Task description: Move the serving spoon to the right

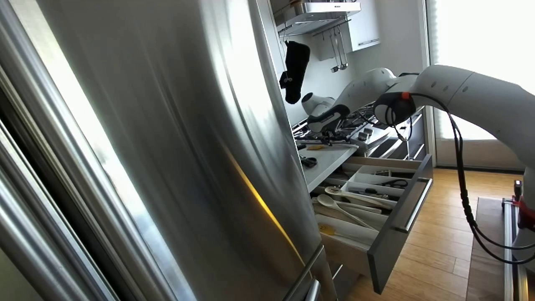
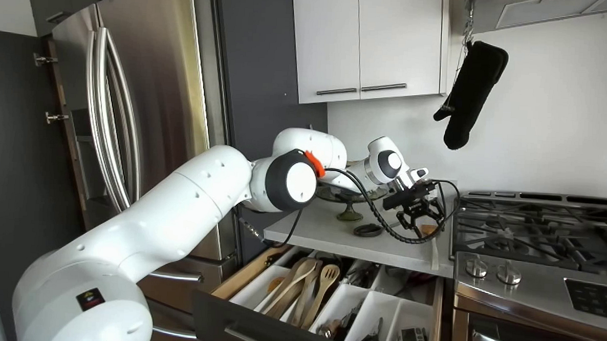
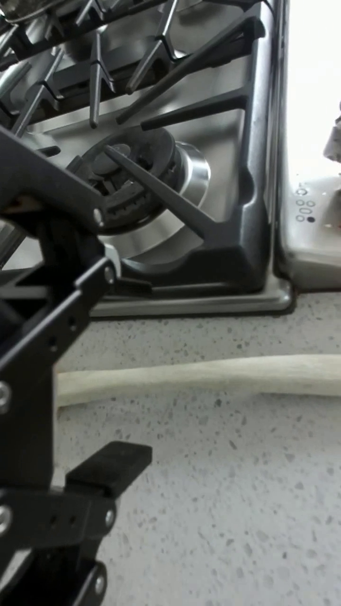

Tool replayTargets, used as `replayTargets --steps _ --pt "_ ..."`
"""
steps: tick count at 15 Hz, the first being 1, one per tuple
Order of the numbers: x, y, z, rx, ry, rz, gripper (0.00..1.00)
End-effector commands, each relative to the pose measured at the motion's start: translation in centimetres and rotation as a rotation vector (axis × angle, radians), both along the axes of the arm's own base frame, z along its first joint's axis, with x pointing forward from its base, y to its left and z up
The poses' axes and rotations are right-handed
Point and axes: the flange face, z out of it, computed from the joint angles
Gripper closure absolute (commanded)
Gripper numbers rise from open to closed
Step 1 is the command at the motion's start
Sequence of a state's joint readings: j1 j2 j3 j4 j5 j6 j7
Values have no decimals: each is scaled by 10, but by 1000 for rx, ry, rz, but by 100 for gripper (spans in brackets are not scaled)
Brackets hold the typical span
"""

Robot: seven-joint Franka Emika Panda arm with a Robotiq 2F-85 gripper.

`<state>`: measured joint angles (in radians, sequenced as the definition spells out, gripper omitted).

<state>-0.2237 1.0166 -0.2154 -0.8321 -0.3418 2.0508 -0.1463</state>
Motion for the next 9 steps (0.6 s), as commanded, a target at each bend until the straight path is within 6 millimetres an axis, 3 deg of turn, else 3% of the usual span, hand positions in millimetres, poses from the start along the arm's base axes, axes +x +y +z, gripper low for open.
replayTargets --steps 1,6,9 --pt "-10 -6 32 104 -4 -37 0" --pt "-30 -11 110 228 -163 -89 0" --pt "-52 -2 157 298 -193 -86 0"
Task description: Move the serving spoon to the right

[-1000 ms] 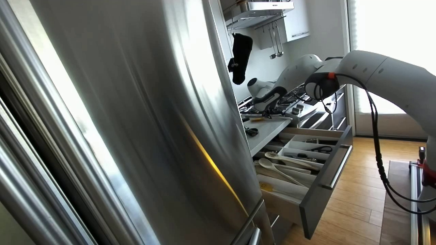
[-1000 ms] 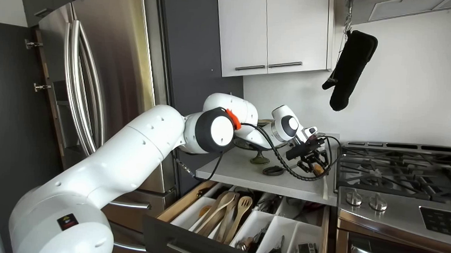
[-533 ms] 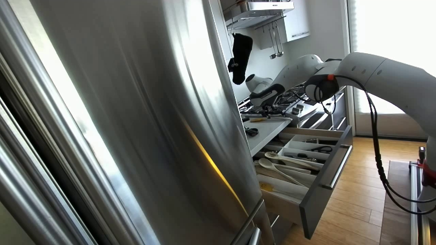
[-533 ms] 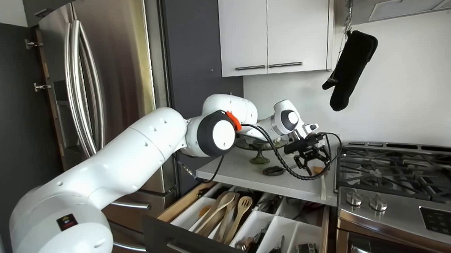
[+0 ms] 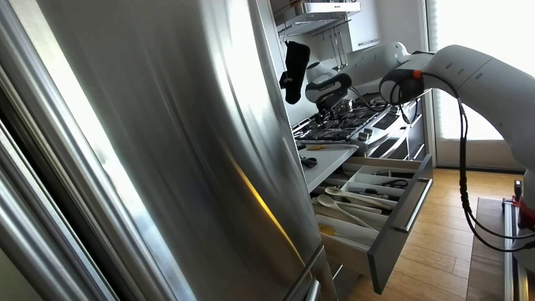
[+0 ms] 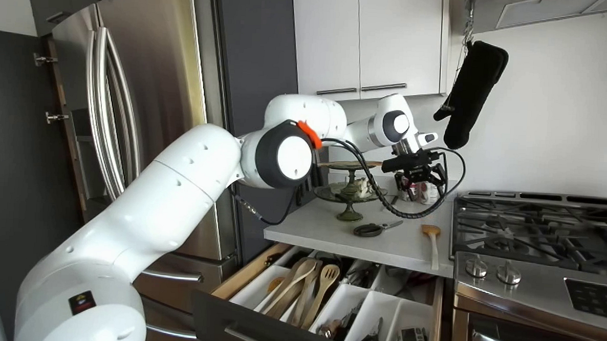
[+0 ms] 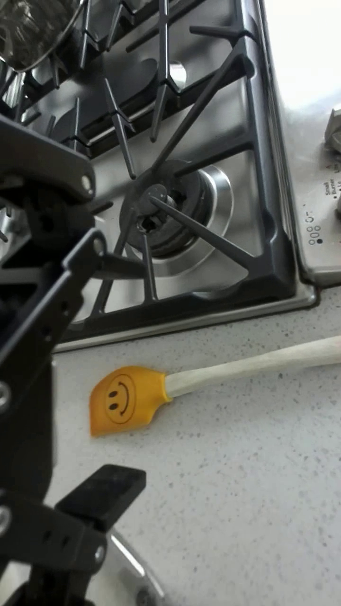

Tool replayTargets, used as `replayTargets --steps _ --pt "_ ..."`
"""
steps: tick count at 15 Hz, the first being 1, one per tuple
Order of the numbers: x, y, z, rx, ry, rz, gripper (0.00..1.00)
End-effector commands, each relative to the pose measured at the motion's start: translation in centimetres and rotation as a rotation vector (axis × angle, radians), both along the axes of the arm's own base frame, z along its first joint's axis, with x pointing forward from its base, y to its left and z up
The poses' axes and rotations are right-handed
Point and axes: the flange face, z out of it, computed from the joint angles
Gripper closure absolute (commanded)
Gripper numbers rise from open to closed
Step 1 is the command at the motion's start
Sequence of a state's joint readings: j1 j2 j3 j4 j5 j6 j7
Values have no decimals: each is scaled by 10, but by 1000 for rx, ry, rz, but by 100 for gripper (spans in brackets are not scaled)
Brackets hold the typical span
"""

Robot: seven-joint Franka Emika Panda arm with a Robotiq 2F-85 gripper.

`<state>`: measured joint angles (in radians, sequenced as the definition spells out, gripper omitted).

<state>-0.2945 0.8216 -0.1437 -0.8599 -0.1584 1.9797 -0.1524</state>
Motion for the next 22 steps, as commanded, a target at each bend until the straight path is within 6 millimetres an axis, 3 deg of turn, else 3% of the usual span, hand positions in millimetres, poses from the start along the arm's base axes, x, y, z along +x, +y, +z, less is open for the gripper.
replayTargets --steps 1,6,10,16,22 --pt "-34 19 45 121 -20 13 0" --pt "-76 72 89 202 49 69 0" --pt "-116 112 106 230 112 83 0" --pt "-168 148 108 302 180 100 0" --pt "-196 170 100 344 254 212 0"
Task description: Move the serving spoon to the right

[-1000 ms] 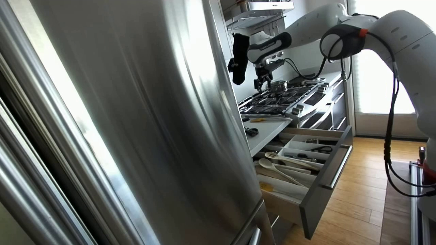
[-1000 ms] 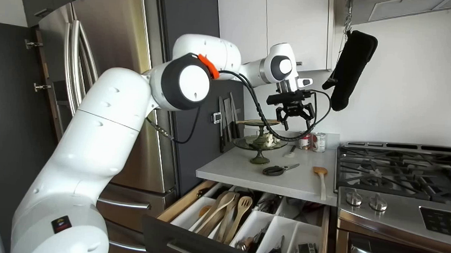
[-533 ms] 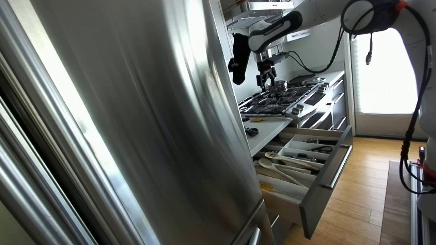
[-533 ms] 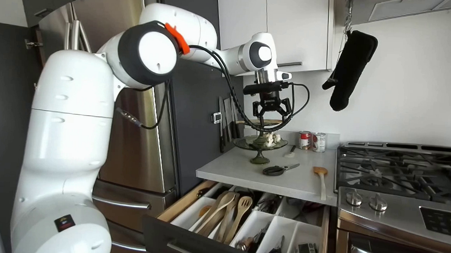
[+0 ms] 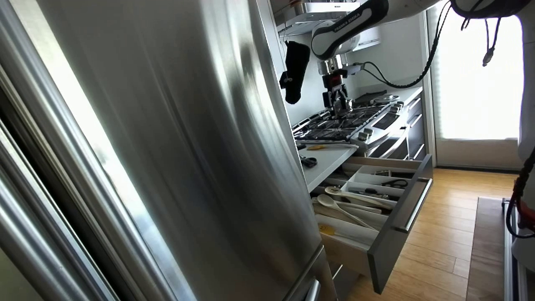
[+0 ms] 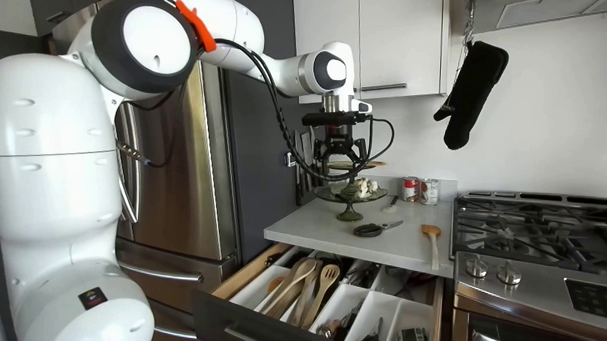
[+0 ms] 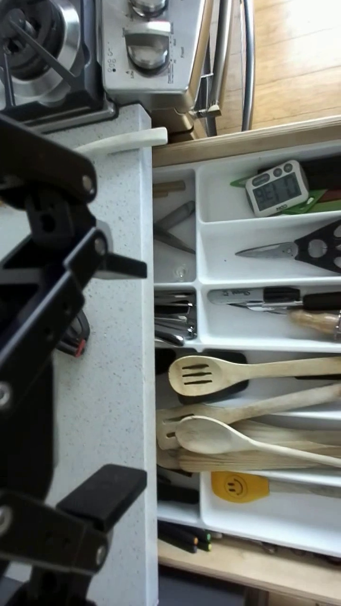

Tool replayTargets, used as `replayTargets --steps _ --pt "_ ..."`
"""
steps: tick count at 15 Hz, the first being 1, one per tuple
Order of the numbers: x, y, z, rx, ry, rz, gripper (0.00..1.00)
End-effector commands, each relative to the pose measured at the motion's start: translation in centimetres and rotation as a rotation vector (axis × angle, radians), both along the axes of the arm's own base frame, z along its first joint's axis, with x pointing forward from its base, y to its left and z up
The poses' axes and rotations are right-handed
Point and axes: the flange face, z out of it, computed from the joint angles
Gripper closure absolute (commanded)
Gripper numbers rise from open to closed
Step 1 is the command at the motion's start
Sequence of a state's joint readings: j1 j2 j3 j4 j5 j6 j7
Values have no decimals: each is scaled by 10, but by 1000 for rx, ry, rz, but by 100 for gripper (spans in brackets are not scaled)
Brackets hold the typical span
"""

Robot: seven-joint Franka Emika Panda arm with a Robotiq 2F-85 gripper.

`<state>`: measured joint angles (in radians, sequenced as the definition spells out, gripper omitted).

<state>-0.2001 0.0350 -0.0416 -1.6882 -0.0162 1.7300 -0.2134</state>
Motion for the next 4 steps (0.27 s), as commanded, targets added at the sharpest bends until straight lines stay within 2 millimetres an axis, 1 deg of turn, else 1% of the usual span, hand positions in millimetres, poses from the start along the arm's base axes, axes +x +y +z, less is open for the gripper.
replayTargets --steps 1,4 --pt "-4 3 0 3 11 21 0" --pt "-9 7 -4 7 22 50 0"
